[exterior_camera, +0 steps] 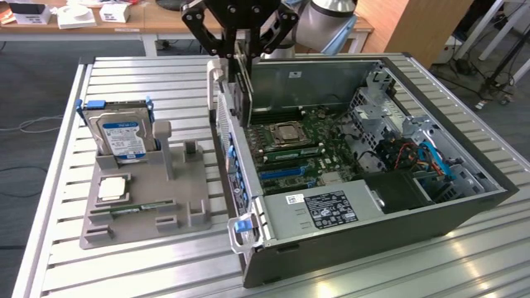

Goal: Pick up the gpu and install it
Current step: 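Pick up the gpu and move the gpu toward the slot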

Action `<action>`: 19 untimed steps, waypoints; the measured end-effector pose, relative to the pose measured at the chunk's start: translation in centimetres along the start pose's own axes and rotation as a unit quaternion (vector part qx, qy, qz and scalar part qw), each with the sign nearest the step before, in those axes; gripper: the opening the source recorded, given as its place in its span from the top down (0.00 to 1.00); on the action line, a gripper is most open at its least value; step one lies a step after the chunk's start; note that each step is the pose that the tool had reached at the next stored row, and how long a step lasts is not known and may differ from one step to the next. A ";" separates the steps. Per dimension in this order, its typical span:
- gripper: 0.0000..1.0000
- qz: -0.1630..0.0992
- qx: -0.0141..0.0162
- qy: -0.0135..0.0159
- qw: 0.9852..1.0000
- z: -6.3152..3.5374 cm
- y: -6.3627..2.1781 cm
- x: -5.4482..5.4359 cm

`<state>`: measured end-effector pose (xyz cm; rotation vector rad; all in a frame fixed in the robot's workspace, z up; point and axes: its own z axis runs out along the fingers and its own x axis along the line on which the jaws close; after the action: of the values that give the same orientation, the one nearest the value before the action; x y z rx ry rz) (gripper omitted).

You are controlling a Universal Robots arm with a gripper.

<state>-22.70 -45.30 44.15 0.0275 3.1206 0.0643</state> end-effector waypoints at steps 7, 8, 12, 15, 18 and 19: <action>0.73 0.000 0.000 0.000 1.000 0.05 0.04 -2.1; 0.73 0.000 0.000 0.000 1.000 0.05 0.04 -2.4; 0.73 0.000 0.000 0.000 1.000 0.07 0.06 -3.5; 0.73 0.000 0.000 0.000 1.000 0.10 0.08 -4.4; 0.73 0.000 0.000 0.000 1.000 0.11 0.09 -5.3; 0.73 0.000 0.000 0.000 1.000 0.12 0.09 -5.5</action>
<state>-17.17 -45.31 44.14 0.0272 3.1205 0.0644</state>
